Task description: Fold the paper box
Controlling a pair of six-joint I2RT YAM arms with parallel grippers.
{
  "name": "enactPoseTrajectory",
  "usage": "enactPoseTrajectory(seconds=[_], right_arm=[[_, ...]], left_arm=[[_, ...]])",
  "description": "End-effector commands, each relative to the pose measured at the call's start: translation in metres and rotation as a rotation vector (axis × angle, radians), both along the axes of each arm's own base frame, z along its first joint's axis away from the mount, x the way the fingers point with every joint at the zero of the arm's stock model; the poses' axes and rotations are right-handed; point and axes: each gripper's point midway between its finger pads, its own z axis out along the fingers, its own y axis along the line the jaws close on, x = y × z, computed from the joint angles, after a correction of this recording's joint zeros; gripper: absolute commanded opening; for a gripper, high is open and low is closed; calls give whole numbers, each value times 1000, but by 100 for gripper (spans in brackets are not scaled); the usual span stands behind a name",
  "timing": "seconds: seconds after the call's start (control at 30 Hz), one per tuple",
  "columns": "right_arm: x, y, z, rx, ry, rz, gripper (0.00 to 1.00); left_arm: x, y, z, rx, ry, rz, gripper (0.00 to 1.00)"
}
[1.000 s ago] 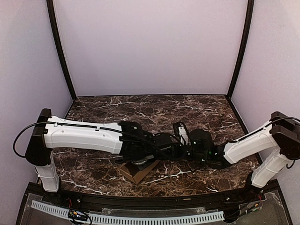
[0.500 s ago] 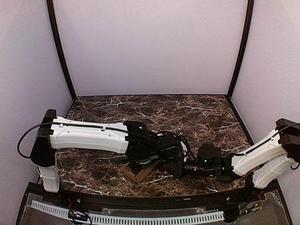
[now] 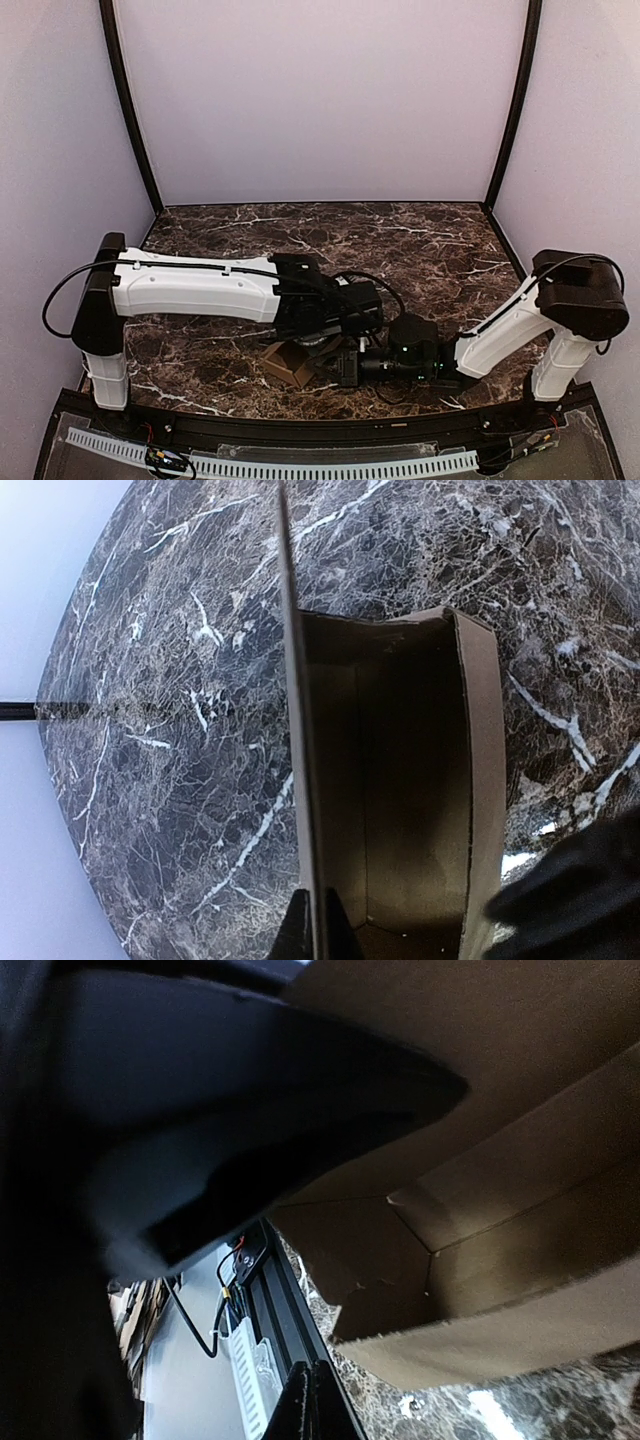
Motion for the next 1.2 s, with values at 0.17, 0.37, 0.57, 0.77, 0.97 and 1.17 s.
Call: enactPoseTrajectory(seconds=[0.17,0.37,0.57,0.77,0.97,1.17], right_arm=[[-8,10,20,97,19,35,0],[0,-35,4,38,35,-87,0],[0,-72,-11,-70,-15,-135,0],[-7,-93,3,-59,-93,-115,0],[-3,-95,12,-38,-135,-138,0],[0,-77,15,-4,-143,-124,0]], left_arm=[[-5,0,-10,19,22,24,1],[1,-3,-11,-7,17,44,1],[11,-7,-10,-50,13,82,1],[26,-5,-9,-109,-1,175,1],[39,-7,-12,-197,-6,298,1],[43,-8,-13,-250,4,411,1]])
